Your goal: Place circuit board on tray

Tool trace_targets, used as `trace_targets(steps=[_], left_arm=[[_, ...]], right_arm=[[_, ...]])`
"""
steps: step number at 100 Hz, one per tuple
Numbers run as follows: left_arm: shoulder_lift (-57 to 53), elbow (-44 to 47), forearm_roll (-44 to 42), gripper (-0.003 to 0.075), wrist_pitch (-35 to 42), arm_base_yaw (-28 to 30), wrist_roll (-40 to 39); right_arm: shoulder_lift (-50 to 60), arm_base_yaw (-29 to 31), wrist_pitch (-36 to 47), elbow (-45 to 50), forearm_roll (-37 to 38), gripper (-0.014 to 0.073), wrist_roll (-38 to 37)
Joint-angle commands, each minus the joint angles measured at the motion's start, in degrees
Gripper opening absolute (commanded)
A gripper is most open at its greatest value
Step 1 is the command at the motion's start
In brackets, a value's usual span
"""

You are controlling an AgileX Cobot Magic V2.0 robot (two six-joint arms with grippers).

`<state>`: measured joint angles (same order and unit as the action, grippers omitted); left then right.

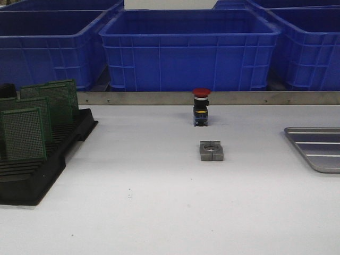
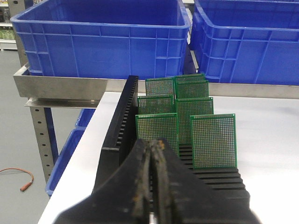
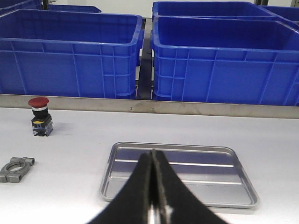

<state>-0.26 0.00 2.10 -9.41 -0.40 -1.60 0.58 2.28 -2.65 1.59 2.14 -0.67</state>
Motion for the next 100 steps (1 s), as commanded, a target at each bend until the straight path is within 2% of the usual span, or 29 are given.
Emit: trace_targets(steps=[1,45,75,100], left_arm=[[-1.7,2.8,0.6,-0.0020,5.3,-0.4,-0.4],[-1.7,1.6,0.4,-0.0020,7.4,-0.4,-0.4],[0.8,-8.3,-0.4,-0.0020,-2.5,-0.3,-0.4],[14.7,-20.0,-2.1,-0.0020,-10.3,-0.3,-0.4]], right_arm=[[1.5,0.2,4.7,-0.8,0.5,-0.0107,0.1],[1.5,0.2,4.7,-0.8,0.5,-0.0107,0.1],[1.5,0.2,4.7,-0.8,0.5,-0.0107,0.1],[1.5,0.2,4.7,-0.8,0.5,-0.0107,0.1]])
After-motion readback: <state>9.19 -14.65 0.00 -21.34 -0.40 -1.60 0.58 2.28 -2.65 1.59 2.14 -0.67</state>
